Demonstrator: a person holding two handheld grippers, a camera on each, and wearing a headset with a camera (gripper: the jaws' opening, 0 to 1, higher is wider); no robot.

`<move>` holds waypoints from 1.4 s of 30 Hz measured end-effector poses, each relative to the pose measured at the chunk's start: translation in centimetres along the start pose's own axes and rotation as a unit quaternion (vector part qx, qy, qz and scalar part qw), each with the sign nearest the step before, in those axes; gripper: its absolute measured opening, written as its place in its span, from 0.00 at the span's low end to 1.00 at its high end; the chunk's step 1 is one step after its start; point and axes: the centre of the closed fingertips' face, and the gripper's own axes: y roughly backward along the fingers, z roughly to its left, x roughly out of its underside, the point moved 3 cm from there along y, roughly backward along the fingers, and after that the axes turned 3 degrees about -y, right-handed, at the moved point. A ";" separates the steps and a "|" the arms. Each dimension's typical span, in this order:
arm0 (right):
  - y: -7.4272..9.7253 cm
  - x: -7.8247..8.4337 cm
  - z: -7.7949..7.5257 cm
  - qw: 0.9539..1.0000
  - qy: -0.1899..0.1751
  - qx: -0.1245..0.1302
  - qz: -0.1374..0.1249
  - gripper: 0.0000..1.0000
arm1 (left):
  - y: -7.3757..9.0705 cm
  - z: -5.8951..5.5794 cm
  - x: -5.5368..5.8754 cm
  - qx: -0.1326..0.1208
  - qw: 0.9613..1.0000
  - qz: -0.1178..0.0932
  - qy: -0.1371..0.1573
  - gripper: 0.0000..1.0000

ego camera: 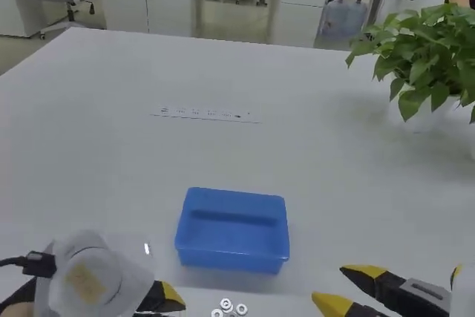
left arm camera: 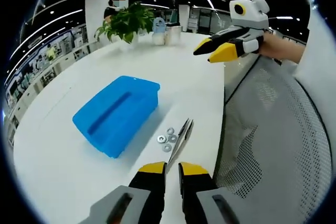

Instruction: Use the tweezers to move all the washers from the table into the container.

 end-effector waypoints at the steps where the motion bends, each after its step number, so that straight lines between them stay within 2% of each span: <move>1: 0.0 0.1 0.1 1.000 0.001 -0.001 0.001 0.23 | -0.4 0.1 0.3 0.002 1.000 0.015 -0.009 0.06; 4: 0.1 0.4 0.2 1.000 0.004 -0.003 0.009 0.20 | -1.2 0.3 1.0 0.012 0.998 0.051 -0.035 0.06; 5: 0.1 0.5 0.4 1.000 0.008 -0.006 0.013 0.18 | -1.4 0.4 0.9 0.010 0.998 0.050 -0.035 0.06; 8: 0.0 0.8 0.5 1.000 0.016 -0.008 0.021 0.15 | -1.9 0.4 1.1 0.022 0.997 0.064 -0.040 0.06; 15: -0.5 1.2 0.9 0.999 0.035 -0.012 0.040 0.13 | -2.4 0.7 1.4 0.026 0.992 0.091 -0.083 0.03; 18: -0.6 1.3 1.0 0.998 0.043 -0.014 0.046 0.11 | -2.7 0.7 1.4 0.033 0.992 0.091 -0.086 0.02; 26: -0.8 1.6 1.0 0.997 0.053 -0.017 0.056 0.09 | -3.3 0.8 2.0 0.039 0.986 0.109 -0.117 0.00; 28: -0.9 1.6 1.0 0.997 0.054 -0.019 0.057 0.08 | -3.2 0.6 1.8 0.048 0.987 0.103 -0.118 0.00; 30: -1.0 1.7 1.1 0.996 0.060 -0.022 0.060 0.05 | -3.1 0.5 1.8 0.054 0.983 0.093 -0.146 0.00; 35: -1.2 1.6 1.3 0.996 0.066 -0.029 0.061 0.05 | -1.9 0.0 1.0 0.050 0.984 0.070 -0.156 0.00; 37: -1.4 1.6 1.5 0.995 0.068 -0.034 0.062 0.05 | -1.1 -0.2 0.2 0.045 0.984 0.054 -0.162 0.00; 40: -1.9 1.7 2.0 0.993 0.079 -0.049 0.066 0.06 | 0.1 -0.7 -1.6 0.041 0.988 0.011 -0.150 0.00; 42: -2.3 1.8 2.4 0.991 0.091 -0.061 0.072 0.07 | 0.8 -0.9 -2.4 0.039 0.989 -0.006 -0.144 0.00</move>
